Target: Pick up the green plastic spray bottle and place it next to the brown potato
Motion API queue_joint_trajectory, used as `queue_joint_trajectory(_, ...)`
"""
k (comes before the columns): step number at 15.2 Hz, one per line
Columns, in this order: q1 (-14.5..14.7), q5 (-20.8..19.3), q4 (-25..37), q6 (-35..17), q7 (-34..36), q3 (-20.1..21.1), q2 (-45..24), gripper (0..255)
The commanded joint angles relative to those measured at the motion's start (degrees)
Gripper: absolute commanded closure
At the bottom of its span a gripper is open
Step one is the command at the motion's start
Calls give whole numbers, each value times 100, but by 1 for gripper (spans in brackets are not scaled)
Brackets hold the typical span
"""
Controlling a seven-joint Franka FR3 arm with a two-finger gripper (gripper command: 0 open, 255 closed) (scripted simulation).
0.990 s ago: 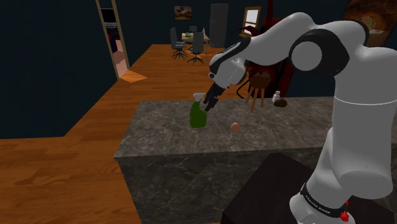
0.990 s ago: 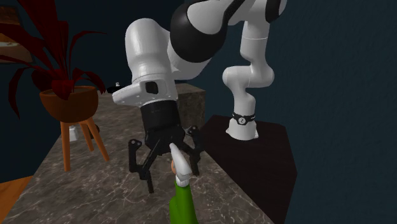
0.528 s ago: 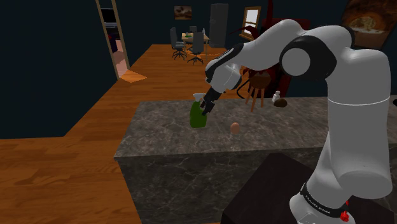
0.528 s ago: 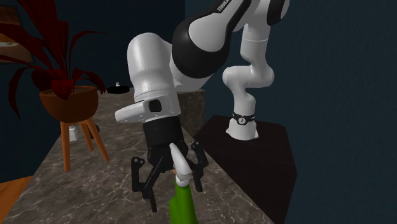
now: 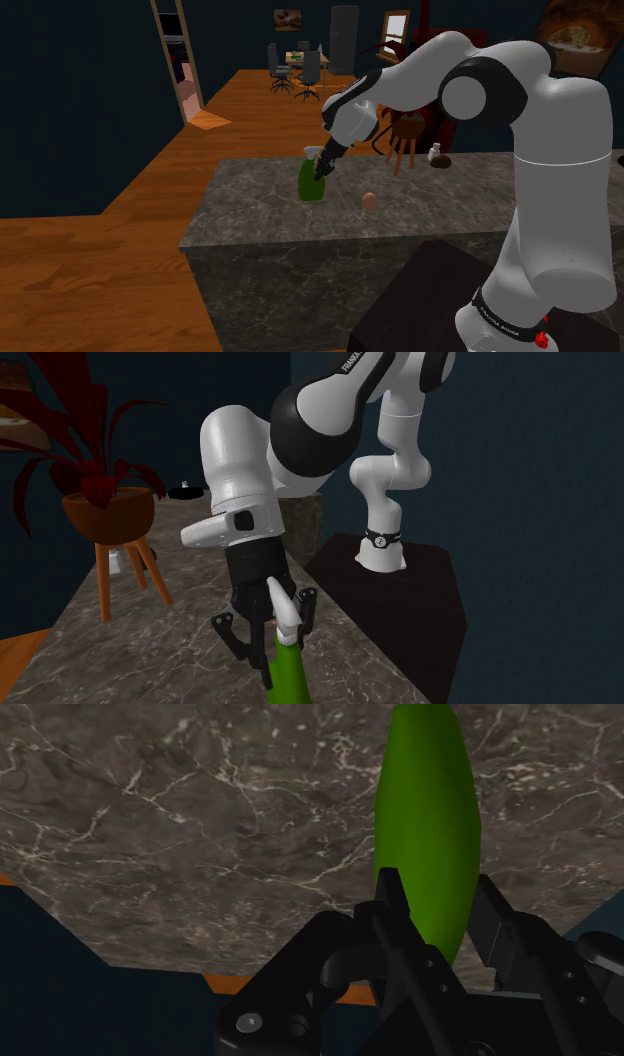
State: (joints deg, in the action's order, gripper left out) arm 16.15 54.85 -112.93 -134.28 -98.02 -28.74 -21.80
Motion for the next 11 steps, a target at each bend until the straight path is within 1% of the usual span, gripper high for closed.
queue_joint_trajectory(1,0,0,0,0,0,0,0,255)
queue_joint_trajectory(8,0,0,0,0,0,0,0,255)
queue_joint_trajectory(11,52,-186,16,93,178,-73,153,255)
